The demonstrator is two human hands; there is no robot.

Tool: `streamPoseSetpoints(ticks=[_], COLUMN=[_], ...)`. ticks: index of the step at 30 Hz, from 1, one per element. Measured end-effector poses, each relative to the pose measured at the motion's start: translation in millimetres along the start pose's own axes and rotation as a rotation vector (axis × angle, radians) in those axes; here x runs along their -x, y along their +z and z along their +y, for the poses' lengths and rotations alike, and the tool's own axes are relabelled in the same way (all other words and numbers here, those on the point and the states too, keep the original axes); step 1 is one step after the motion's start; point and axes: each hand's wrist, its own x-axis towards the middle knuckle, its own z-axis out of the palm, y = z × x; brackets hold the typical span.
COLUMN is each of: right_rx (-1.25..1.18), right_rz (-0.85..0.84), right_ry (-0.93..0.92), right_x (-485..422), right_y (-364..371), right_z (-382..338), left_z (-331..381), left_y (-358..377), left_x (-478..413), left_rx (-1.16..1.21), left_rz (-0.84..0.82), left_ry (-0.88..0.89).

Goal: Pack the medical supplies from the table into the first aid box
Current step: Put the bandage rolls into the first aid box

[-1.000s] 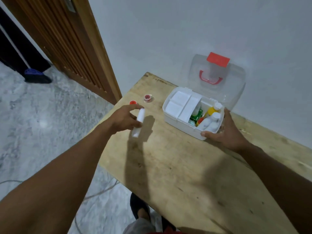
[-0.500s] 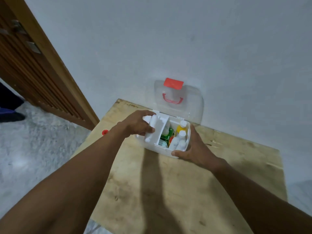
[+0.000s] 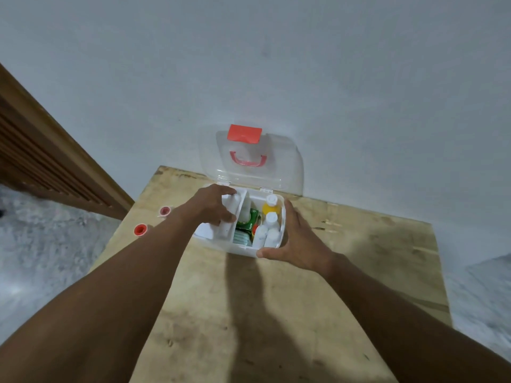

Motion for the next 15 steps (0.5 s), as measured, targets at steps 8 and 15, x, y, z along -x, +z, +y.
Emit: streamPoseSetpoints(ticks=[8, 15], right_rx=[0.035, 0.019], right_rz=[-0.051, -0.064], right_ry=[0.064, 0.094], right_x=[1.4, -2.2], right_y=[0.3, 4.7], right_z=[-0.9, 3.2], left_z=[-7.4, -7.8], left_y=[5.2, 5.4], left_x=[1.3, 2.9], left_rx=[-0.088, -0.129], left_rz=[0.039, 0.029], left_ry=[0.057, 0.070])
